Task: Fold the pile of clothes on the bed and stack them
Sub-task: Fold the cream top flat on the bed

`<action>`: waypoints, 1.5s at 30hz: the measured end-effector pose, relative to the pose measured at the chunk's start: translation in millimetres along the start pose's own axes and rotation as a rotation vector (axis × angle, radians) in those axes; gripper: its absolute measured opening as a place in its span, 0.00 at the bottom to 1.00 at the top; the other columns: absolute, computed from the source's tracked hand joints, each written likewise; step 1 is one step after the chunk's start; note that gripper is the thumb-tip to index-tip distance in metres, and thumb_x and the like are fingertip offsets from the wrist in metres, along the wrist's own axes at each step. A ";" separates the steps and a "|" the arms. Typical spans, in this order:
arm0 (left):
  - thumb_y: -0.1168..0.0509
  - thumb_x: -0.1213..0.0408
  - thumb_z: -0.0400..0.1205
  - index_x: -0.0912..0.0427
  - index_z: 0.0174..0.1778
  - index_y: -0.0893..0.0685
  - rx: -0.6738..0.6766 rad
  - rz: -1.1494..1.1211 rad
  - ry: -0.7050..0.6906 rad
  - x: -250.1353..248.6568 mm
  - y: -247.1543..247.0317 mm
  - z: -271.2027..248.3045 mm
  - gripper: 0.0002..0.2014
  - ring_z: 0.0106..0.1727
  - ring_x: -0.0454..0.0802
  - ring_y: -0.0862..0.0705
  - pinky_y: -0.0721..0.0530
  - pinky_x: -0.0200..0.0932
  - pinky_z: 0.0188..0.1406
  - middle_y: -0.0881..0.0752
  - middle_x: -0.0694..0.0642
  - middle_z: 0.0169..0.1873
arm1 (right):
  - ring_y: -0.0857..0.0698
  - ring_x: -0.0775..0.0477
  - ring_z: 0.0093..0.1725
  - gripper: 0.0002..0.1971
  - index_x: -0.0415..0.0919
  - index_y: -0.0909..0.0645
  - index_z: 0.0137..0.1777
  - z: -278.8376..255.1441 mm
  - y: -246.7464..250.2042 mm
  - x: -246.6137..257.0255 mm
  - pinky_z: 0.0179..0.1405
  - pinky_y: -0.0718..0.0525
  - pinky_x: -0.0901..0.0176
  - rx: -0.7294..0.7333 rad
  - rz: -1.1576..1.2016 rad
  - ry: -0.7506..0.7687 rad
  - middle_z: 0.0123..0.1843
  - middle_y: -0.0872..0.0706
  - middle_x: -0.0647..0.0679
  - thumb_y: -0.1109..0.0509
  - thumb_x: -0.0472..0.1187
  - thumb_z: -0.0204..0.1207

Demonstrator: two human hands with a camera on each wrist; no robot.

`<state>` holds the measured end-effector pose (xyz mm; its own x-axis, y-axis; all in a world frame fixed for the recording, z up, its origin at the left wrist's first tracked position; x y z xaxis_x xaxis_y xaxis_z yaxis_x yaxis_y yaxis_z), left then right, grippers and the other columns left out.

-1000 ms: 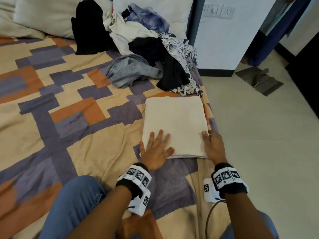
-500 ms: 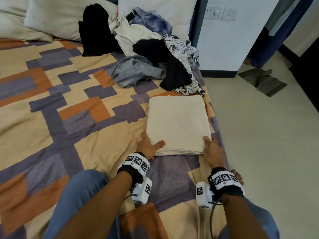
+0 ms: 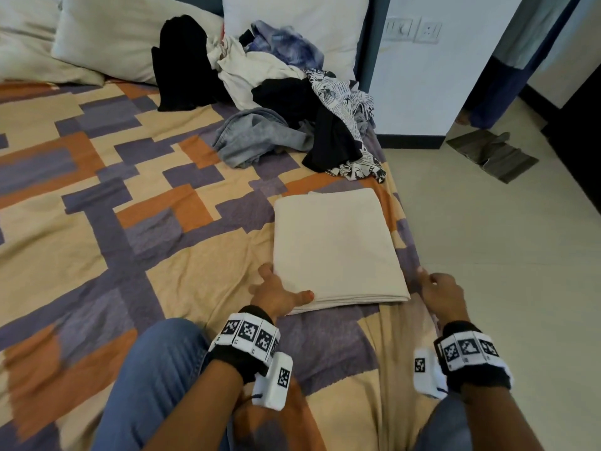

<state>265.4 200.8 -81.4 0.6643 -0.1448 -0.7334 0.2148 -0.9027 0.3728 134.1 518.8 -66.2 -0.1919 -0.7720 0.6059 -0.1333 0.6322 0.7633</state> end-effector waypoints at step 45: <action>0.20 0.62 0.72 0.52 0.72 0.26 0.150 -0.348 -0.158 -31.1 31.0 26.9 0.33 0.63 0.61 0.17 0.21 0.63 0.68 0.16 0.58 0.65 | 0.11 0.37 0.51 0.23 0.30 0.18 0.66 -32.2 -45.1 77.2 0.46 0.13 0.51 0.487 0.739 -0.252 0.59 0.11 0.33 0.23 0.43 0.75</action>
<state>232.2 166.4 -62.3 0.4501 0.1296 -0.8835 0.2928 -0.9561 0.0089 156.6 428.6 -46.7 -0.5896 -0.1598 0.7917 -0.2768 0.9609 -0.0121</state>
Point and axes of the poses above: each hand's wrist, its own z-axis towards the middle knuckle, its own y-axis out of the back of the hand, x = y × z, the point moved 5 cm from there along z, towards the middle knuckle
